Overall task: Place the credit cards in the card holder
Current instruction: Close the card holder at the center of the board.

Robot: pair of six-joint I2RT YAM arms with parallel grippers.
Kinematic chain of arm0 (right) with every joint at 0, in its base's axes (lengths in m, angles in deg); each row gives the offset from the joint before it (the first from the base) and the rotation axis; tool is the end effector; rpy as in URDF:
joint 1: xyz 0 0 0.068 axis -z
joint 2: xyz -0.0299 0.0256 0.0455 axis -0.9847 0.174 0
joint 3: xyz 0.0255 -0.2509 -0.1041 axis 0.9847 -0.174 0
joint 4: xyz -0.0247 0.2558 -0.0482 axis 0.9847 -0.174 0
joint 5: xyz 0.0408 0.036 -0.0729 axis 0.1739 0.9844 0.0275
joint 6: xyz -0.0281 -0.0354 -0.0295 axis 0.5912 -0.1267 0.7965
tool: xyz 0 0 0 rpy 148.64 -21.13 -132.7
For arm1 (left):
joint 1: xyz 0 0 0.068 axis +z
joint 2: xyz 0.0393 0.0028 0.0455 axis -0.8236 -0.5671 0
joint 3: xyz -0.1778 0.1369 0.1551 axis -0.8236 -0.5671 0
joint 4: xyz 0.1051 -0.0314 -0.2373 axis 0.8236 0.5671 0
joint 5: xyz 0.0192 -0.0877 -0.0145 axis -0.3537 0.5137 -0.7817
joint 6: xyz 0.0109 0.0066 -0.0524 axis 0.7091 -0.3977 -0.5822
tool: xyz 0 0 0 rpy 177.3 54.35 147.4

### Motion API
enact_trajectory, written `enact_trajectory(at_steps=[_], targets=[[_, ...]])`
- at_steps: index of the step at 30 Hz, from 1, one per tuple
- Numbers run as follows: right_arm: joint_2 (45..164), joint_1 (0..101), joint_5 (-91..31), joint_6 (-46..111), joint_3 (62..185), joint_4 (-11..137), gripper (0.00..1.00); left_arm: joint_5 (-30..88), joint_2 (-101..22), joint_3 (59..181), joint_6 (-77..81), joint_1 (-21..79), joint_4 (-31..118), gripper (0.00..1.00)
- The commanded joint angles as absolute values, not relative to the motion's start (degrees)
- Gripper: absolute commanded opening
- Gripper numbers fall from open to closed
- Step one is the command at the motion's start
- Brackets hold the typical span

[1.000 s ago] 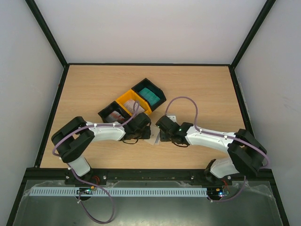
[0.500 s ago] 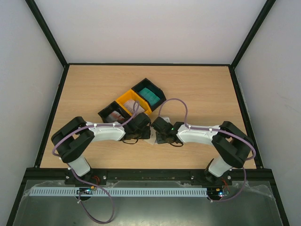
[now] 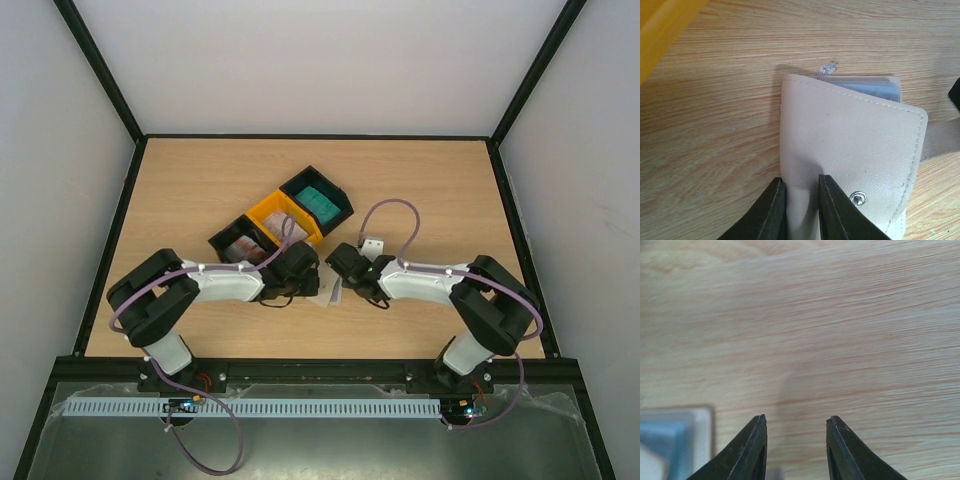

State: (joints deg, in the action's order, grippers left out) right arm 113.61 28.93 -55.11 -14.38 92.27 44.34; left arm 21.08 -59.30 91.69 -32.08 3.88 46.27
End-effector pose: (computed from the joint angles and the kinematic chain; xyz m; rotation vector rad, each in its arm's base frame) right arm 0.1844 0.2107 0.1444 0.1485 2.6264 0.1996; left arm 0.1928 -0.2432 0.1348 0.1258 2.6278 -0.6740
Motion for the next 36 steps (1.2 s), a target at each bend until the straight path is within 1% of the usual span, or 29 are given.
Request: enact_trajectory(at_steps=[1,4,8,12,15,19,23,27,31,33,36], targets=[[111.20,31.06,-59.40,-19.65,90.71,43.68,0.32,21.05,-61.99,87.36,-31.42,3.58,58.98,0.20],[107.19,31.12,-55.18,-16.87,89.85,44.34,0.36,23.28,-60.40,88.61,-31.24,3.51,58.24,0.26],[101.18,31.28,-45.57,-11.87,88.47,45.85,0.46,26.45,-57.84,91.43,-31.30,3.56,57.70,0.40],[99.54,31.61,-41.22,-10.59,88.64,44.51,0.51,27.83,-55.46,93.47,-32.26,3.70,57.02,0.45],[100.30,31.90,-39.77,-9.61,89.25,44.40,0.51,28.62,-53.78,92.72,-33.82,3.75,55.65,0.47],[103.70,31.90,-37.37,-6.00,92.32,43.09,0.52,28.98,-50.71,89.35,-36.77,3.74,52.87,0.52],[107.42,31.77,-34.68,-2.30,95.91,41.09,0.56,29.52,-47.31,86.23,-39.32,3.83,49.96,0.59],[111.71,30.66,-35.91,-0.82,98.72,38.32,0.59,29.98,-45.99,84.21,-40.85,3.80,47.54,0.61],[116.47,28.69,-43.28,-2.38,102.77,31.64,0.57,31.97,-46.36,82.32,-42.33,3.76,43.14,0.60],[117.01,28.33,-47.10,-3.92,103.82,28.46,0.52,32.62,-46.45,80.96,-43.59,3.67,40.42,0.58],[115.56,28.30,-48.74,-5.72,103.13,26.92,0.42,32.68,-46.62,79.65,-44.80,3.36,37.68,0.55]])
